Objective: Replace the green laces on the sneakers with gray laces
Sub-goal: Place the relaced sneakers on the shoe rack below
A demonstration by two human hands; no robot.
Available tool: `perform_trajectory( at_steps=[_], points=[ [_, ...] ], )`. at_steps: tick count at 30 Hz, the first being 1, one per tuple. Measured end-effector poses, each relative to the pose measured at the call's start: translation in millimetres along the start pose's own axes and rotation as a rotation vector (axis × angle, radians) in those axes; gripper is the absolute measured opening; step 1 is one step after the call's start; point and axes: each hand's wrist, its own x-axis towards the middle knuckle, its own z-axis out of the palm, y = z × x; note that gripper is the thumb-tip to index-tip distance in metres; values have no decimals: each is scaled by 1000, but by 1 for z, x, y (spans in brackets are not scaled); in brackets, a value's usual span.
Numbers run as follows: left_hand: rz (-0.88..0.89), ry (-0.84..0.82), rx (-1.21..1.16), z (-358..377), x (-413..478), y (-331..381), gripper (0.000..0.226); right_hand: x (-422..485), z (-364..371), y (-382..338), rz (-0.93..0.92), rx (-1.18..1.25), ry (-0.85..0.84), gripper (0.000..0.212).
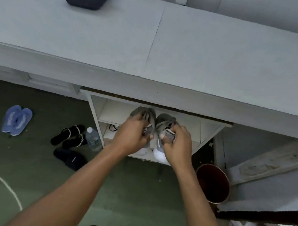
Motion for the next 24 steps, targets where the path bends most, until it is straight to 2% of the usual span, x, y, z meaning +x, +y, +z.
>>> perform_trajectory(
  at_steps=[6, 9, 17, 19, 21, 24],
  points=[
    [92, 210, -1, 109, 53, -64, 28, 63, 88, 77, -175, -5, 149, 20],
    [189, 361, -58, 157, 98, -100, 28, 113, 126, 116, -313, -20, 231, 29],
    [317, 570, -176, 231, 176, -148, 33, 182, 192, 179, -463, 92, 463, 28],
    [300, 620, -248, 247, 177, -156, 44, 183, 202, 185, -436, 162, 518, 43],
    [289, 653, -303, 259, 176, -159, 68, 185, 208, 189, -379, 192, 522, 69],
    [192, 600, -477, 264, 176, -157, 101, 187, 214, 190, -262, 233, 540, 93]
  ],
)
